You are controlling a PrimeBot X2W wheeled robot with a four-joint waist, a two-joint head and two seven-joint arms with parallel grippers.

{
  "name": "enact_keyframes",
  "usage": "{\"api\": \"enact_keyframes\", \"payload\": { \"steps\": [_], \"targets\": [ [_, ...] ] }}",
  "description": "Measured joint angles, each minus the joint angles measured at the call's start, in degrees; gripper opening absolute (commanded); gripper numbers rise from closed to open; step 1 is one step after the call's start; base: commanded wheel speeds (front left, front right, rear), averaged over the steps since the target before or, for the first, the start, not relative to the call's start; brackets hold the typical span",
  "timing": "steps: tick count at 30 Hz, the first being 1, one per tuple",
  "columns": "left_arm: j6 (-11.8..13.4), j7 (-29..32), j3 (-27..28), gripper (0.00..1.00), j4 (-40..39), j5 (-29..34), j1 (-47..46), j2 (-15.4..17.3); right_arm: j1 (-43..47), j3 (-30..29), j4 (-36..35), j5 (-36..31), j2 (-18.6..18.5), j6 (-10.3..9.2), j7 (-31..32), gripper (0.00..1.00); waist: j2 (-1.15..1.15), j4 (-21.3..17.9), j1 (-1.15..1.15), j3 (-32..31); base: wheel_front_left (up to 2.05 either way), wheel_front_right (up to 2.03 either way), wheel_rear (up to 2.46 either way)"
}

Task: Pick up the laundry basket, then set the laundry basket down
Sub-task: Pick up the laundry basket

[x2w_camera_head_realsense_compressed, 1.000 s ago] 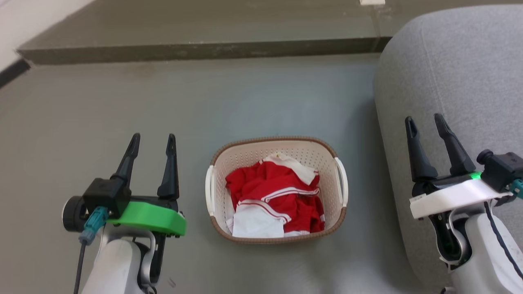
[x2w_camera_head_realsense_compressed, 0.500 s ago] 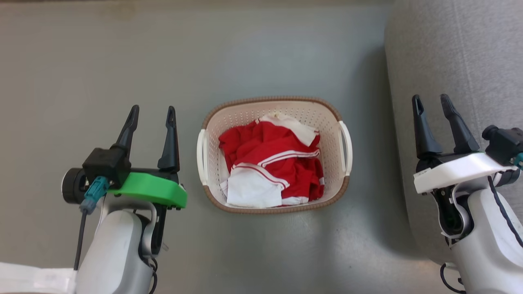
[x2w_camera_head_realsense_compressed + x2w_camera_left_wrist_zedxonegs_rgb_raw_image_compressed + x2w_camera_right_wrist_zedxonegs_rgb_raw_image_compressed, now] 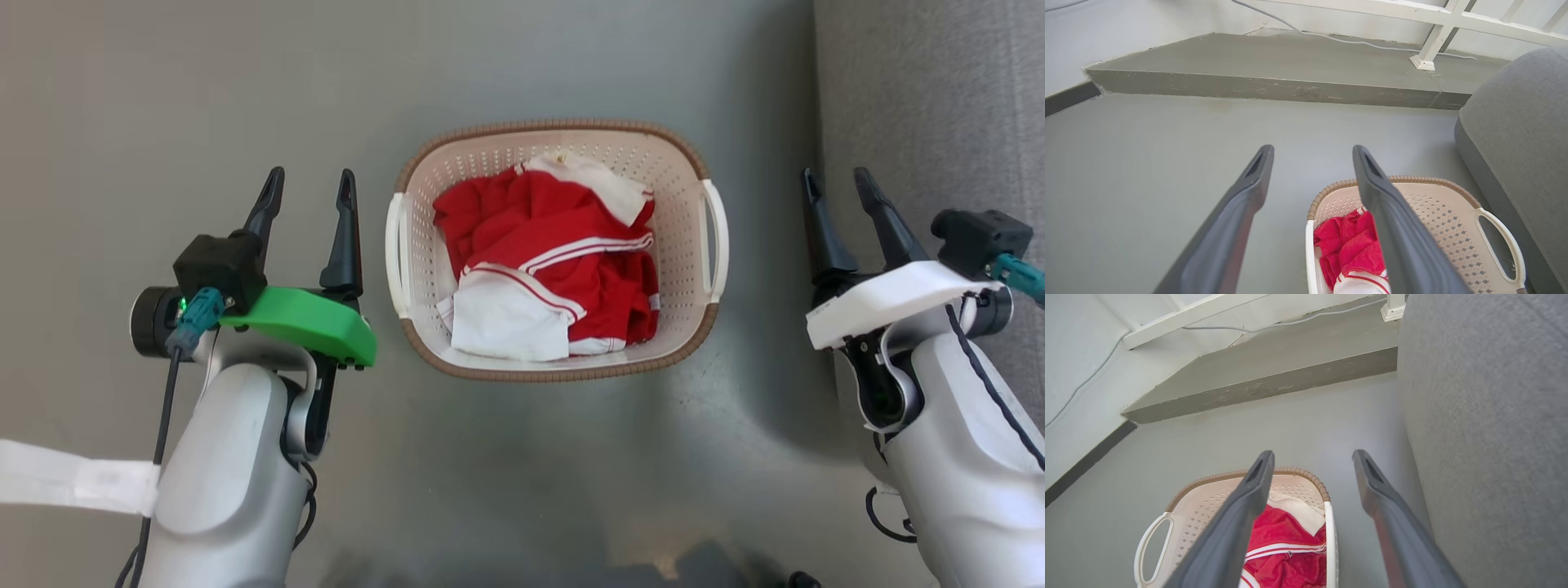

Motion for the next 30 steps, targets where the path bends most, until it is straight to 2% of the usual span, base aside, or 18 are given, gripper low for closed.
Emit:
{"api": "enact_keyframes", "payload": {
  "steps": [14,30],
  "targets": [
    [-0.6,0.0,-1.5,1.0,10.7,-1.7,-6.9,-0.2,-8.7,3.9,10.5,0.5,1.1,0.0,1.9,1.0,0.0,0.2,0.0,8.1,0.0,0.0,0.0],
    [-3.1,0.0,-5.1,1.0,22.7,-5.1,-15.5,-0.5,-17.0,9.1,19.3,3.0,2.9,0.0,2.3,1.0,0.0,-1.5,0.0,15.7,0.0,0.0,0.0]
  ]
}}
